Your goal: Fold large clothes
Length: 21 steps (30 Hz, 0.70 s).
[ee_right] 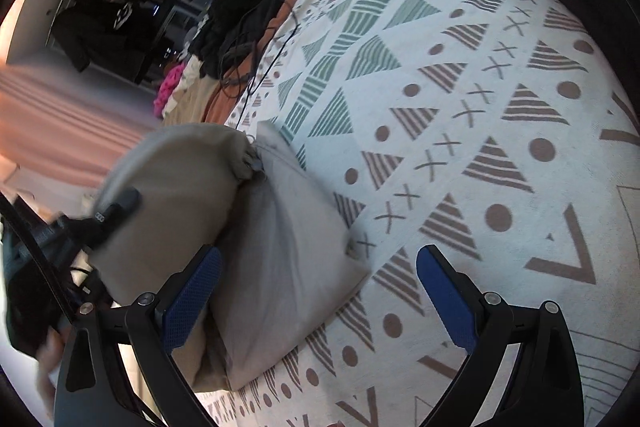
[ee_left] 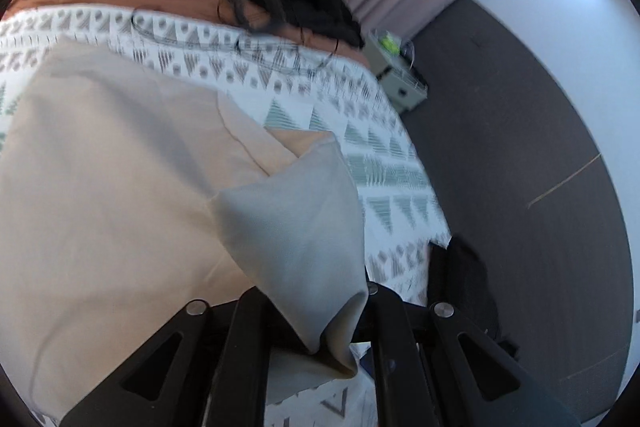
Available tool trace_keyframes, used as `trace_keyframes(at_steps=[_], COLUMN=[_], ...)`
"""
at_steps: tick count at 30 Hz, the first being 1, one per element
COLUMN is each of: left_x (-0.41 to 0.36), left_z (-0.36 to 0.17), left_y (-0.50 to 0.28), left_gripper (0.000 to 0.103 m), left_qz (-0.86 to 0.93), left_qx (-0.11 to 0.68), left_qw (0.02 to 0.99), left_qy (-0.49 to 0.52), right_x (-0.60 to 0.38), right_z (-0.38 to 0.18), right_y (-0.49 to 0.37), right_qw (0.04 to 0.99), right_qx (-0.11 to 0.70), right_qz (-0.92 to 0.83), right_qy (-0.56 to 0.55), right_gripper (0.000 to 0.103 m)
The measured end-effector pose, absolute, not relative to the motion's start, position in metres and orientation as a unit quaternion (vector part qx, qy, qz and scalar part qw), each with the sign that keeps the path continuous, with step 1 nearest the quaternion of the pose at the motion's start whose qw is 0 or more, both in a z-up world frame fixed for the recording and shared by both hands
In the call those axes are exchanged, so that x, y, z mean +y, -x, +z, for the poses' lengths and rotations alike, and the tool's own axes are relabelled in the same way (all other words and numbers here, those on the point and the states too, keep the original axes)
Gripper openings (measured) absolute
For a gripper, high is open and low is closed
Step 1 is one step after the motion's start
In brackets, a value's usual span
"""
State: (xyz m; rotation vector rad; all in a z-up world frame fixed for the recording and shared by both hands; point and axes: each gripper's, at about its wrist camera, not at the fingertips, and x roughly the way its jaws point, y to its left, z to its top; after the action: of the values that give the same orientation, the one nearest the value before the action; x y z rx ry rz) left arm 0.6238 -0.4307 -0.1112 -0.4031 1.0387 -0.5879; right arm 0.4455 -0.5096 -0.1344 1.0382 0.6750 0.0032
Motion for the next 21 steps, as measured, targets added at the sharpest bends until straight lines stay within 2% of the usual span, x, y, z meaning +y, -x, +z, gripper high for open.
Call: trace_keyframes(at_steps=[3, 6, 8, 9, 10, 21], left_x=[-0.432, -0.426, -0.423, -0.421, -0.418, -0.341], left_z=[-0.135, -0.154, -0.158, -0.158, -0.158, -0.13], left_y=[-0.624, -0.621, -0.613, -0.611, -0.609, -0.596], left_gripper=[0.01, 0.021, 0.045, 0.088, 0.103, 0.103], left_qz=[-0.273, -0.264, -0.264, -0.267, -0.271, -0.206], left_qx=[0.52, 0.545, 0.541, 0.535, 0.526, 0.488], left_qw=[0.783, 0.761, 0.764, 0.767, 0.769, 0.821], left_qy=[0.204, 0.233, 0.233, 0.234, 0.242, 0.213], right_x=[-0.515, -0.521, -0.524, -0.524, -0.524, -0.501], right_z=[-0.137, -0.137, -0.134, -0.133, -0.133, -0.128], right_y=[-0.441, -0.439, -0.437, -0.436, -0.436, -0.447], right_qw=[0.809, 0.809, 0.814, 0.816, 0.817, 0.823], right_qx=[0.314, 0.307, 0.303, 0.301, 0.3, 0.3], right_qz=[0.008, 0.012, 0.011, 0.012, 0.014, 0.043], right_qy=[-0.497, -0.501, -0.495, -0.494, -0.493, -0.48], right_gripper=[0.098, 0.098, 0.098, 0.098, 0.098, 0.098])
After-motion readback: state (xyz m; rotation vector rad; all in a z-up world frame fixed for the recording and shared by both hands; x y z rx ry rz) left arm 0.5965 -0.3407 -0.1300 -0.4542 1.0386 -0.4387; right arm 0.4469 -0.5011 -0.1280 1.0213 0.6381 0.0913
